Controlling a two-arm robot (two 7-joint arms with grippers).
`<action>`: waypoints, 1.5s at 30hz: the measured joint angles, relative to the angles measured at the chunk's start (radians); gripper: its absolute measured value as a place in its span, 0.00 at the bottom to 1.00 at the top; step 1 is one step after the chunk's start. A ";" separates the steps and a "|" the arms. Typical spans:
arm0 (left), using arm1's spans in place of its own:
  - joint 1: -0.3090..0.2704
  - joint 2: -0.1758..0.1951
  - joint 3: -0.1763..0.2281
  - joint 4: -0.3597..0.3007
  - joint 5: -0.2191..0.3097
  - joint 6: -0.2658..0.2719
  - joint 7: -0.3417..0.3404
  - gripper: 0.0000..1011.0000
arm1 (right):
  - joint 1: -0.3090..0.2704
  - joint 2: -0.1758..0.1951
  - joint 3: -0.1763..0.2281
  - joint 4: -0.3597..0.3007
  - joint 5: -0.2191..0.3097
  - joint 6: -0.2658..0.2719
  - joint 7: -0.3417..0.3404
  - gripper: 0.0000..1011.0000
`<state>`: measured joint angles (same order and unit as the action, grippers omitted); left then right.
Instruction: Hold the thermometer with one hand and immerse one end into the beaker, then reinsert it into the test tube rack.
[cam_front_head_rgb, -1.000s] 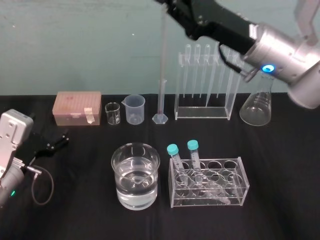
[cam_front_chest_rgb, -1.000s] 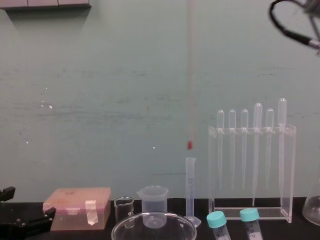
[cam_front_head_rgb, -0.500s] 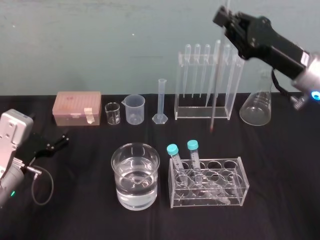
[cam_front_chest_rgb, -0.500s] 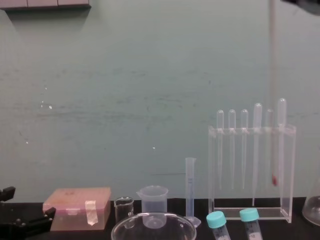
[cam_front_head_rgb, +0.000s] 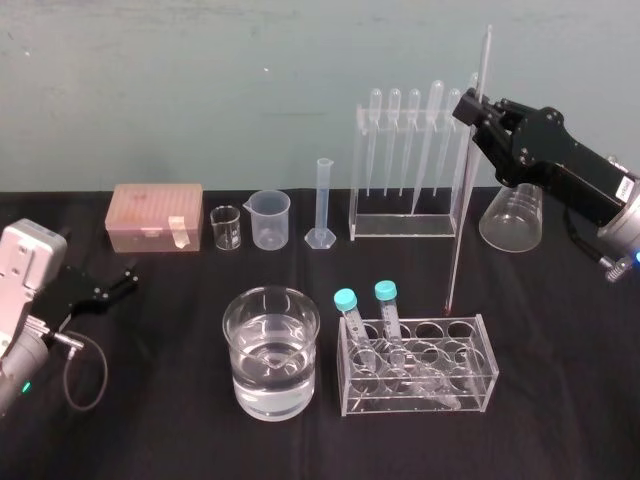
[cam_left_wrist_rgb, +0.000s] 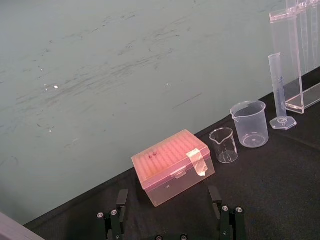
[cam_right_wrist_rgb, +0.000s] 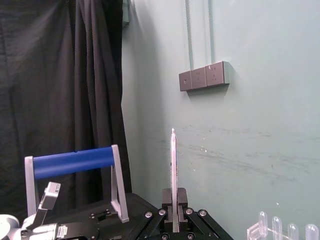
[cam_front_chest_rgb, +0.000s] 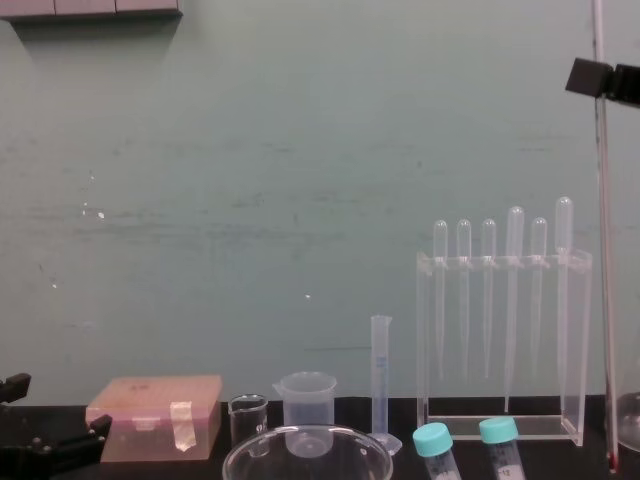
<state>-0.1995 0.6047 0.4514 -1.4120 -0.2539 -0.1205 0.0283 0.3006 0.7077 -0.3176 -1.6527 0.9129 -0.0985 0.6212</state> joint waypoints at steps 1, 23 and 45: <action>0.000 0.000 0.000 0.000 0.000 0.000 0.000 1.00 | -0.002 -0.002 0.001 0.001 0.000 0.000 0.000 0.06; 0.000 0.000 0.000 0.000 0.000 0.000 0.000 1.00 | -0.001 -0.063 -0.021 0.073 -0.044 0.009 0.053 0.06; 0.000 0.000 0.000 0.000 0.000 0.000 0.000 1.00 | -0.021 -0.113 -0.038 0.167 -0.113 -0.047 0.090 0.06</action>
<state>-0.1995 0.6047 0.4514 -1.4120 -0.2539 -0.1205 0.0283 0.2791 0.5943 -0.3559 -1.4856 0.8003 -0.1454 0.7111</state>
